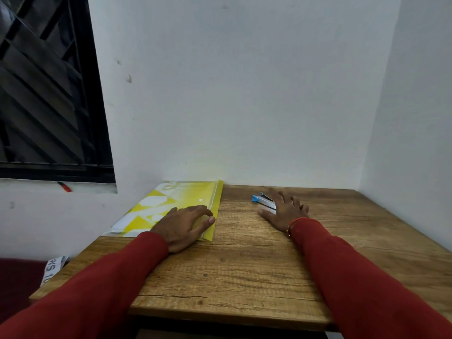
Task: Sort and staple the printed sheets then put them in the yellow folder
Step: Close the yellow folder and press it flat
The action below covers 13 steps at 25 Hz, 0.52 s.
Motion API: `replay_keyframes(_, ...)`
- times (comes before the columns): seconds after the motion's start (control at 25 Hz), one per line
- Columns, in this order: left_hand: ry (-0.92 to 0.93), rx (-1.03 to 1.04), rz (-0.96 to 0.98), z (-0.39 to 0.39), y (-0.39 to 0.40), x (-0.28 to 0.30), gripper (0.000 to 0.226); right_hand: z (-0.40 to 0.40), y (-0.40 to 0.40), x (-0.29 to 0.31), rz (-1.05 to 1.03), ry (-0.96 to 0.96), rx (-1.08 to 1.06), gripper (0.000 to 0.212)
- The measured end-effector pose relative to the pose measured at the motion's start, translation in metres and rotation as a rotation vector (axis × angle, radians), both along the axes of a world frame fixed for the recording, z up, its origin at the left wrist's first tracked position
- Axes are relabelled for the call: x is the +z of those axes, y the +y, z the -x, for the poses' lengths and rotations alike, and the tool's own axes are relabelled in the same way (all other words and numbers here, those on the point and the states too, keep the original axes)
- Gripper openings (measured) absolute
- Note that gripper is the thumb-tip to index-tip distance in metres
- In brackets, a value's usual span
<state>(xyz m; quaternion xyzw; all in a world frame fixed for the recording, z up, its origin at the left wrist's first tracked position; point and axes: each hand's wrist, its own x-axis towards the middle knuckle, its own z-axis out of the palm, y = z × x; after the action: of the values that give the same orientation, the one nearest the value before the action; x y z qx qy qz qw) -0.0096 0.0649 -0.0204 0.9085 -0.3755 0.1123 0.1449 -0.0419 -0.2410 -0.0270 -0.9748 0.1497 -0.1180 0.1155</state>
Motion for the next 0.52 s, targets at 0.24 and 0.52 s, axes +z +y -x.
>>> replay_keyframes(0.24,-0.241,0.116,0.145,-0.008,0.002,-0.004,0.047,0.001,0.004,0.001,0.070,-0.248,0.092,0.065)
replay_keyframes(0.52,-0.444,0.186,0.159,-0.011,-0.003,-0.005,0.042,-0.011,0.014,0.002,0.224,-0.561,0.291,0.034)
